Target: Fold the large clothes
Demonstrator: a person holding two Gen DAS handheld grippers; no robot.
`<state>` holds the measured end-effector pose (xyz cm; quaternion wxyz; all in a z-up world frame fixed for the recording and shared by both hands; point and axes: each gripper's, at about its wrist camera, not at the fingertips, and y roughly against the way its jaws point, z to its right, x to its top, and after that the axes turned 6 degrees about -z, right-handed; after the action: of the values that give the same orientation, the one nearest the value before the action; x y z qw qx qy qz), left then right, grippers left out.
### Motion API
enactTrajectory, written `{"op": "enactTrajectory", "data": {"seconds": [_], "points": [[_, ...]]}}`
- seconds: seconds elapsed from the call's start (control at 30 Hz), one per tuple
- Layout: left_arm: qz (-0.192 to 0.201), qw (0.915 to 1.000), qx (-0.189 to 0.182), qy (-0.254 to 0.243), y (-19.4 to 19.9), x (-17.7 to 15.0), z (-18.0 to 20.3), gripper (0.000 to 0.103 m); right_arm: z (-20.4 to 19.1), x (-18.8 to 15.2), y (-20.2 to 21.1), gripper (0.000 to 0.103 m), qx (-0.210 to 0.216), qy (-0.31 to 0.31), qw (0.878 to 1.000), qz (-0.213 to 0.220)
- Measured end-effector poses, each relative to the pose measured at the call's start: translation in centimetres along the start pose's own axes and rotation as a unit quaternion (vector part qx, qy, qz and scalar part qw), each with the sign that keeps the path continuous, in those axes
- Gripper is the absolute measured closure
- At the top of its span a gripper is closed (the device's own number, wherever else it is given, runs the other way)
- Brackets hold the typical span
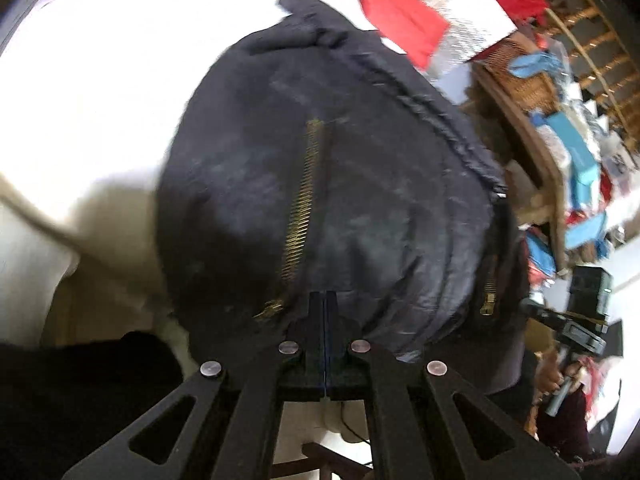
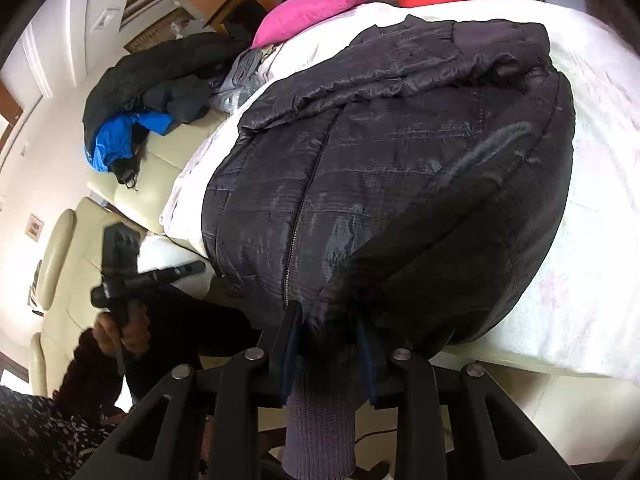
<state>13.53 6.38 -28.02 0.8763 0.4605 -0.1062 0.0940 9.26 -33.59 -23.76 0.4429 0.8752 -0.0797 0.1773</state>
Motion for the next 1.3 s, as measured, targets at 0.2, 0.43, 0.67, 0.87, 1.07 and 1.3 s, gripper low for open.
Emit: {"op": "enactTrajectory", "data": {"seconds": [0.2, 0.43, 0.67, 0.87, 1.07, 1.3], "points": [[-0.034, 0.9943, 0.086, 0.052, -1.0, -0.8, -1.8, 0.016, 0.5, 0.6, -1.4, 0.074, 0.006, -0.016, 1.000, -0.001], [-0.047, 0.9883, 0.117, 0.085, -4.1, -0.6, -3.1, 0.015, 1.9, 0.6, -2.5, 0.074, 0.016, -0.037, 0.999, -0.009], [-0.095, 0.9821, 0.132, 0.094, -9.4, -0.9, -4.2, 0.015, 2.4, 0.8, -3.1, 0.074, 0.020, -0.043, 0.999, -0.014], [-0.076, 0.9897, 0.101, 0.068, -8.9, -1.1, -3.6, 0.053, 3.1, 0.1, -3.1, 0.074, 0.026, -0.058, 0.998, -0.011], [-0.070, 0.9934, 0.074, 0.052, -7.4, -1.8, -3.0, 0.082, 3.3, -1.0, -3.9, 0.017, -0.056, -0.065, 0.994, -0.063], [-0.080, 0.9917, 0.076, 0.065, -7.4, -2.1, -3.2, 0.081, 5.5, -2.9, -7.5, 0.032, -0.080, -0.082, 0.989, -0.094]]}}
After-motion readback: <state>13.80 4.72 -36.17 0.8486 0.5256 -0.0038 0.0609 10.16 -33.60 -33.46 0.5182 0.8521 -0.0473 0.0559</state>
